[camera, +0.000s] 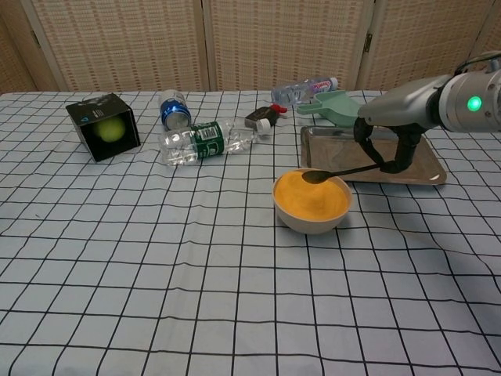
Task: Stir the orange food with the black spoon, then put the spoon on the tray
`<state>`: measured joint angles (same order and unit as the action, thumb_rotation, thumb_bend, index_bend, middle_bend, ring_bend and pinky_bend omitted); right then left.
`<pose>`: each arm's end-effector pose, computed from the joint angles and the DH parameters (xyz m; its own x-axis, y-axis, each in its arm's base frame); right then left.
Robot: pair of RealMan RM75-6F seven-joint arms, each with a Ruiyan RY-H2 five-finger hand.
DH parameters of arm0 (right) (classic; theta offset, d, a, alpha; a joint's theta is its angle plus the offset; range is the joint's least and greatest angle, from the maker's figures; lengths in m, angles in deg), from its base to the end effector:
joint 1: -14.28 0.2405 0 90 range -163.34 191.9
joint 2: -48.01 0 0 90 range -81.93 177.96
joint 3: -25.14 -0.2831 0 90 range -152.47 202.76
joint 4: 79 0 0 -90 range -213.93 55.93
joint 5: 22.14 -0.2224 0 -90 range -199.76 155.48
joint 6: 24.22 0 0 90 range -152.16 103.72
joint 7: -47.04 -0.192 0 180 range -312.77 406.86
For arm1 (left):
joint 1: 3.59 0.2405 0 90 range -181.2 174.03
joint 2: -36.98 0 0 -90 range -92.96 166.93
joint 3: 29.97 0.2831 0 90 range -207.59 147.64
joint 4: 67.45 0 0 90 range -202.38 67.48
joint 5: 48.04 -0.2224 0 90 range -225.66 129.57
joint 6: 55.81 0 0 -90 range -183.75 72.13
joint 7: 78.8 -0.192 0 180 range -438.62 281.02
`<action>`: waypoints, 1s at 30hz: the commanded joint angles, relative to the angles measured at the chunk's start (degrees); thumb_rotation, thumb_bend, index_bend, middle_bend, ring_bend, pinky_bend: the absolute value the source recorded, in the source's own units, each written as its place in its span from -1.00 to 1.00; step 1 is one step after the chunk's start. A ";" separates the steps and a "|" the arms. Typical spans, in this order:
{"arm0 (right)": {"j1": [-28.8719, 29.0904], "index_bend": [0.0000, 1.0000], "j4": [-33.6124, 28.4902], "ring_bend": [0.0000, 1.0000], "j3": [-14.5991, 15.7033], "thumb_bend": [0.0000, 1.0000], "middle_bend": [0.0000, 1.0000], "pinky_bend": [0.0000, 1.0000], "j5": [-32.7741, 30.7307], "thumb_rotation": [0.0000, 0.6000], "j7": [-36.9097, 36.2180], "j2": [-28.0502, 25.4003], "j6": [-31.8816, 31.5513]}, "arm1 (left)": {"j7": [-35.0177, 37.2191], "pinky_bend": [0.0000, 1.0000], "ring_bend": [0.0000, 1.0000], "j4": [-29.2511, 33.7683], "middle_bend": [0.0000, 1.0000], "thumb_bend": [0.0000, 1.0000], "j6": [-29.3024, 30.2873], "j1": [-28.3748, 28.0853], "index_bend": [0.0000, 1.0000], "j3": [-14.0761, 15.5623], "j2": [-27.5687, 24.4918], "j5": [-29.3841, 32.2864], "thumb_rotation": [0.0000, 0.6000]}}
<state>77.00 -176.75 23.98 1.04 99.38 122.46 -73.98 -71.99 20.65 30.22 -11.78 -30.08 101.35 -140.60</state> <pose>-0.1498 -0.4323 -0.0074 0.7845 -0.3851 0.4862 -0.6153 -0.3848 0.6880 -0.3255 0.2406 0.1503 0.3622 0.0207 0.9319 0.9199 -0.1691 -0.3538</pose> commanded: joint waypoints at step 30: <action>-8.74 1.00 16.58 -0.84 1.93 0.29 -0.63 -0.96 24.86 1.00 -13.93 9.36 -16.52 | -0.02 -0.92 -1.00 0.40 -1.00 -0.07 0.40 0.17 -1.00 0.10 -0.21 -0.32 1.00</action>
<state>71.58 -167.06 26.13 19.53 89.48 127.78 -86.01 -72.01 21.05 30.63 -11.61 -29.98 101.13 -140.92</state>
